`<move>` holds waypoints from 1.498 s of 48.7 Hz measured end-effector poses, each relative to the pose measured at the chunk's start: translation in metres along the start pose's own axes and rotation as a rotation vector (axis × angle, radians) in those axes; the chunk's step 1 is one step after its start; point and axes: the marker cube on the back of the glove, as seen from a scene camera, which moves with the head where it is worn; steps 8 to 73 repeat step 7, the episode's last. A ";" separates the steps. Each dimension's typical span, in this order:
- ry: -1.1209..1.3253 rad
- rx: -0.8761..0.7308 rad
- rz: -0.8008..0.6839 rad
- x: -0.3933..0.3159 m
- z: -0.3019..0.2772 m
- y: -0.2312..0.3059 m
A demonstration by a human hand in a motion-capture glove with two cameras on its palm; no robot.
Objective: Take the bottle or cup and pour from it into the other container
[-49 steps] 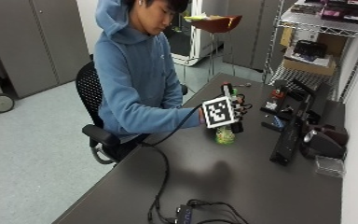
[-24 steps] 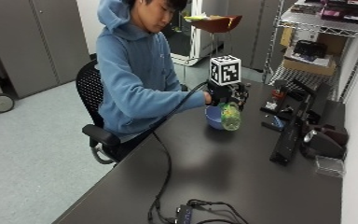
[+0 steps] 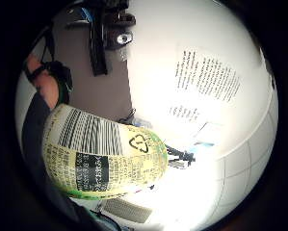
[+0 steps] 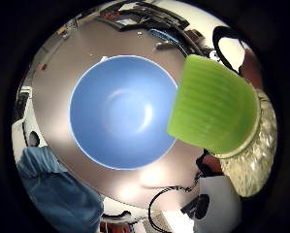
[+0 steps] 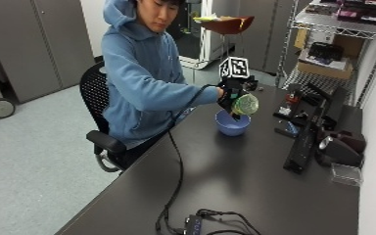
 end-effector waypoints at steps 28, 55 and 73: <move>0.002 -0.005 -0.012 0.002 -0.001 0.002; 0.002 -0.005 -0.012 0.002 -0.001 0.002; 0.002 -0.005 -0.012 0.002 -0.001 0.002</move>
